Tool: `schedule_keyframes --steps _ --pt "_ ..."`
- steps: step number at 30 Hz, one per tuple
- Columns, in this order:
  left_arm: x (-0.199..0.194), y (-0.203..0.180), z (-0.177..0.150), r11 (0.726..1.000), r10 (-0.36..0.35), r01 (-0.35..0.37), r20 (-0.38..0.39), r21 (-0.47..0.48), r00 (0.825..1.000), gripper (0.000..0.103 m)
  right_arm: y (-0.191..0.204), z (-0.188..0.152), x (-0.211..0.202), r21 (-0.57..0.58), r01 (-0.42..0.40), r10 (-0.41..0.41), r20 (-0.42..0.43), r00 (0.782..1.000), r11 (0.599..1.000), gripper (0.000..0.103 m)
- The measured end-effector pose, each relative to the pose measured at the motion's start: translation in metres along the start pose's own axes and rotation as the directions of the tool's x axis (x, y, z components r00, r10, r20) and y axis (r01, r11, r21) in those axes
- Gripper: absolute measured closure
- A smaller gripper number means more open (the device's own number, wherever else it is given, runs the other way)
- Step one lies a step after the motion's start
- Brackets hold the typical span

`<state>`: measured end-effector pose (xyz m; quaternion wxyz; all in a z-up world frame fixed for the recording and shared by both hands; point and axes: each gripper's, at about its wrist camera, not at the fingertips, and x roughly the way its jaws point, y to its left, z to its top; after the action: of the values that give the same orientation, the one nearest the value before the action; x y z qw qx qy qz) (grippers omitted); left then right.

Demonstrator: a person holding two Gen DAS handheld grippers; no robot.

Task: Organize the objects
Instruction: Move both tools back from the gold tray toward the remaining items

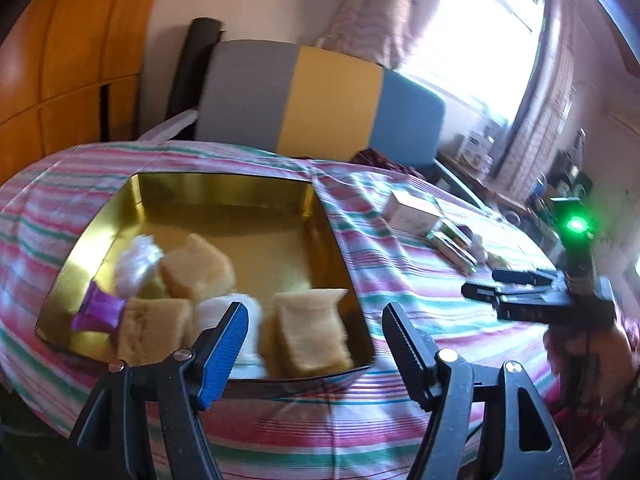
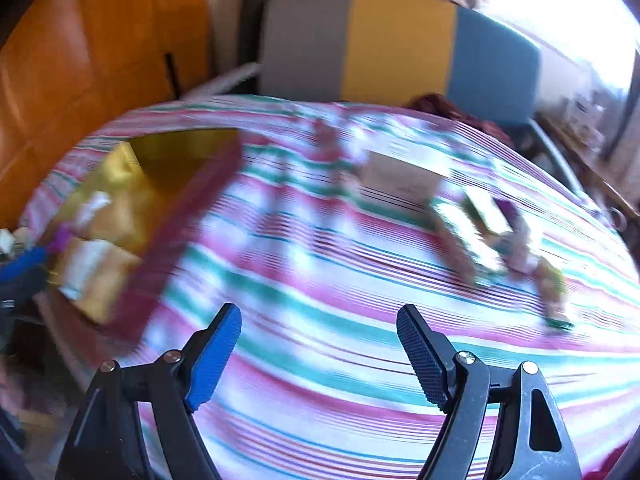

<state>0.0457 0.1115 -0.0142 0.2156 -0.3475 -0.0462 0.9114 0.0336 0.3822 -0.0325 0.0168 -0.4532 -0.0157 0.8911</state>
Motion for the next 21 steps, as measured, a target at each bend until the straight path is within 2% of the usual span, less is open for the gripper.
schedule_keyframes --steps 8,13,17,21 --pt "0.012 -0.051 0.005 0.994 -0.066 0.07 -0.044 0.088 0.997 0.032 -0.112 -0.005 0.007 0.13 0.133 -0.123 -0.088 0.989 0.982 0.026" --pt "0.022 -0.087 0.0 0.981 -0.109 0.123 -0.096 0.149 0.989 0.032 -0.179 0.01 0.005 0.215 0.214 -0.212 -0.031 0.977 0.953 0.028" --pt "0.027 -0.109 -0.003 0.971 -0.134 0.155 -0.127 0.183 0.983 0.032 -0.217 0.016 0.02 0.276 0.202 -0.196 -0.049 0.979 0.94 0.033" --pt "0.036 -0.12 0.0 0.969 -0.155 0.18 -0.149 0.168 0.977 0.032 -0.23 0.015 0.043 0.261 0.235 -0.22 -0.083 0.972 0.936 0.04"
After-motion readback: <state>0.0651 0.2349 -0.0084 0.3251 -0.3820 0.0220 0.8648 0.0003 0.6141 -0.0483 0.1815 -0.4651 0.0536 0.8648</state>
